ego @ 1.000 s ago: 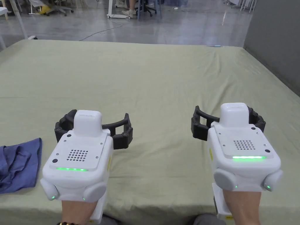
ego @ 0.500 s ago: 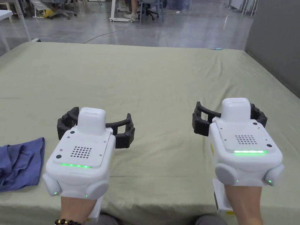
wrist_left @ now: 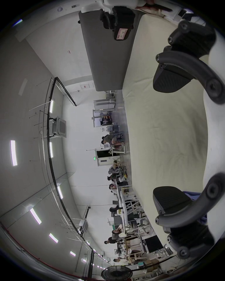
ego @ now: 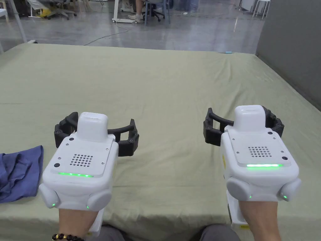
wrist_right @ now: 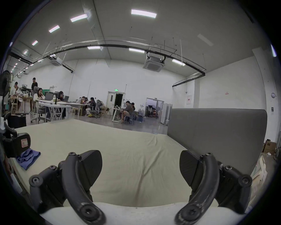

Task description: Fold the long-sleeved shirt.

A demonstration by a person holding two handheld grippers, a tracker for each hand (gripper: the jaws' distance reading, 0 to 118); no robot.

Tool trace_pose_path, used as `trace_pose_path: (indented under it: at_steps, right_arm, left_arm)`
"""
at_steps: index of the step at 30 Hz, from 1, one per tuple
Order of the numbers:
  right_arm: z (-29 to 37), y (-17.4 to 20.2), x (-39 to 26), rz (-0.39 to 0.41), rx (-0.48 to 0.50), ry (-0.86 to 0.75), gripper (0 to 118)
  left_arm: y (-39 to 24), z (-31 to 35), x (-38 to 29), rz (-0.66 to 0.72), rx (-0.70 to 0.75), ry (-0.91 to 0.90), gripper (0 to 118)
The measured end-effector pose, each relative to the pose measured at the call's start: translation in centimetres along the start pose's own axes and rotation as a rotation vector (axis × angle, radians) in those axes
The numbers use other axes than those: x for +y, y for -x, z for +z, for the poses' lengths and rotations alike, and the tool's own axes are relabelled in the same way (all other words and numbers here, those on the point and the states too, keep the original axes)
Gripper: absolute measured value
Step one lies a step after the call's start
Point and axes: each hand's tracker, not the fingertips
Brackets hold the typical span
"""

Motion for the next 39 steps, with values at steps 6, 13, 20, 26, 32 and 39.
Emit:
trace_pose_path:
  at_steps: [6,13,20,26,32,39]
  right_arm:
    - [0.2,0.6,0.0,0.023,0.017,-0.011,104]
    - [0.2,-0.2,-0.3,-0.022,0.012,0.007,104]
    - [0.5,-1.2,-0.5,-0.035,0.015,0.032,104]
    - [0.4,-1.5,-0.4,-0.056,-0.016,0.027,104]
    - [0.4,-1.5,-0.5,-0.065,-0.009,0.038,104]
    - [0.5,-1.4,-0.5,-0.058,0.000,0.024,104]
  left_arm:
    - [-0.2,0.1,-0.3,-0.005,-0.011,0.007,118]
    - [-0.4,0.1,-0.6,0.002,-0.015,0.008,118]
    - [-1.0,0.0,-0.3,0.010,-0.030,-0.001,118]
    - [-1.1,-0.1,-0.2,0.006,-0.037,0.002,118]
    - [-1.0,0.1,-0.2,0.013,-0.029,-0.002,118]
    - [-1.0,0.0,-0.2,-0.001,-0.021,0.004,118]
